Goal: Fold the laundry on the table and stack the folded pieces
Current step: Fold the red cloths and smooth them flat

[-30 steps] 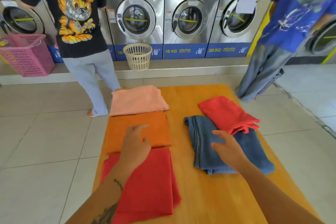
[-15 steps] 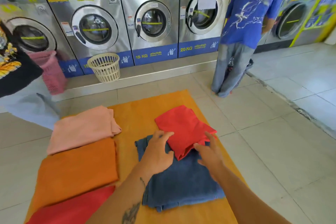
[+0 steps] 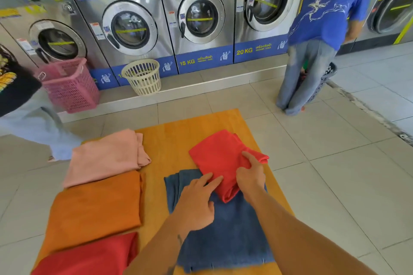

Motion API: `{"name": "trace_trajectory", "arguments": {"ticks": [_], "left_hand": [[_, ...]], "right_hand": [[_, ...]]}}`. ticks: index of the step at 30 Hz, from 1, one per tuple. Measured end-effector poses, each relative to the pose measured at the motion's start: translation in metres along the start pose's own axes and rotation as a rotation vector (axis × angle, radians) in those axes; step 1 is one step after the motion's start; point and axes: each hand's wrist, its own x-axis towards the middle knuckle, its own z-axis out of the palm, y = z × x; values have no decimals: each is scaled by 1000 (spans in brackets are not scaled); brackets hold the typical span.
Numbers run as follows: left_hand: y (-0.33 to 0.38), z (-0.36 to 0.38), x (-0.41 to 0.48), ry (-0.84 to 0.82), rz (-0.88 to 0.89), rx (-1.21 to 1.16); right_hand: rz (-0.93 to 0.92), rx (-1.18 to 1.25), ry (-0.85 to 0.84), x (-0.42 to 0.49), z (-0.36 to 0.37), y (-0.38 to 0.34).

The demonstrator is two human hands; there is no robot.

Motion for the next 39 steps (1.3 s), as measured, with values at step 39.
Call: {"name": "trace_trajectory", "arguments": {"ticks": [39], "left_hand": [[46, -2, -42, 79, -271, -885]], "right_hand": [[-199, -356, -165, -59, -131, 43]]}}
